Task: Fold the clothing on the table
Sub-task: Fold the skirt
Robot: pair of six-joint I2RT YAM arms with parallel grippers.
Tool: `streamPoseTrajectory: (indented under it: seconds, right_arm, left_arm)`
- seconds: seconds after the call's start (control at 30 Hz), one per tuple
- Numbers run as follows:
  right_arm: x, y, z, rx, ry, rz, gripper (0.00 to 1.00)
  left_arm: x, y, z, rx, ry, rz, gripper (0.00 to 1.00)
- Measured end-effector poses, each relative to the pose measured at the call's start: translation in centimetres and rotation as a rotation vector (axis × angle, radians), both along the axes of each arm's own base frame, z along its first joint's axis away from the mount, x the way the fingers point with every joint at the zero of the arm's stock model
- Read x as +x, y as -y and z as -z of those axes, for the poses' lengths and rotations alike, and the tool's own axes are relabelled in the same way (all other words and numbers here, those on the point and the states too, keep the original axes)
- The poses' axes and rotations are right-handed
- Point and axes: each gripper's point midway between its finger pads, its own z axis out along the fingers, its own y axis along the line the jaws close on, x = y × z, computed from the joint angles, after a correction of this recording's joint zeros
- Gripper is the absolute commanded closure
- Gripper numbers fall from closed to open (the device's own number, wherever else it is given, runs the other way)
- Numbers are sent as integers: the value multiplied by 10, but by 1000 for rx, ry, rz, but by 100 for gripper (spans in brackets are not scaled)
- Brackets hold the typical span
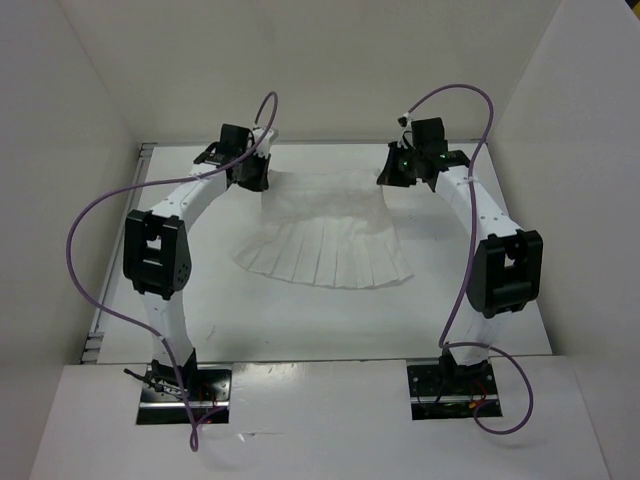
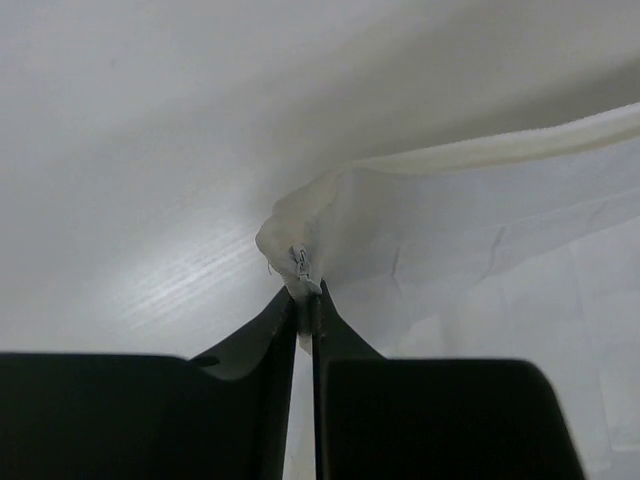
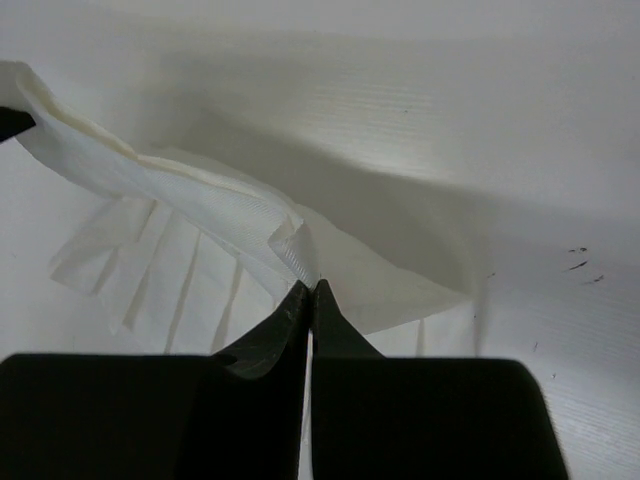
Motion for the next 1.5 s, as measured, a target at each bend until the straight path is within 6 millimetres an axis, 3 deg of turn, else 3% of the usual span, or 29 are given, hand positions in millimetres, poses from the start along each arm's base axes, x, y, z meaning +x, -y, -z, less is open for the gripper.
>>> streamPoseTrajectory:
  seconds: [0.1, 0.2, 0.4, 0.57, 0.73, 0.8, 0.83, 0.9, 1.0, 1.1, 1.17, 1.23, 1.33, 1.37, 1.43, 1.5]
  right_arm:
    - [-8, -1, 5, 4, -22, -8, 100]
    - [-23, -1, 10, -1, -65, -8, 100]
    - [-64, -1, 31, -19, -172, 4, 100]
    - [-100, 3, 46, -28, -274, 19, 100]
    - [-127, 3, 51, -27, -337, 28, 100]
    - [-142, 1, 57, -33, -378, 25, 100]
    - [-152, 0, 61, -40, -404, 21, 94]
    - [-172, -4, 72, -55, -473, 13, 85]
    - [-213, -14, 93, -87, -602, -20, 70]
    - [-252, -22, 97, -118, -708, -43, 67]
    - [-267, -25, 84, -120, -722, -40, 66]
    - [-266, -25, 56, -97, -675, -12, 68]
    - [-239, -34, 7, -27, -511, 12, 84]
    - [-233, -37, 0, -10, -479, 12, 87]
    - [-218, -45, 0, 15, -448, 12, 91]
    - [-201, -56, 11, 26, -452, 11, 96]
  left_arm:
    - [-25, 0, 12, 21, -25, 12, 87]
    - [-45, 0, 5, 36, -7, 17, 87]
    - [-64, 7, -8, 46, 12, 7, 87]
    - [-101, 14, 16, 38, -91, 11, 86]
    - [-148, 21, 56, 39, -266, 9, 82]
    - [-170, 22, 70, 46, -347, 3, 77]
    - [-180, 22, 75, 49, -384, -6, 74]
    - [-196, 21, 84, 57, -444, -22, 56]
    - [-219, 18, 91, 62, -521, -55, 48]
    - [-236, 16, 80, 48, -547, -94, 43]
    - [-241, 16, 61, 18, -520, -120, 37]
    - [-242, 15, 31, -33, -446, -152, 36]
    - [-241, 10, -4, -86, -336, -202, 37]
    - [-240, 8, -7, -87, -320, -216, 40]
    - [-236, 3, -3, -74, -320, -265, 48]
    - [-229, 1, 11, -50, -342, -313, 55]
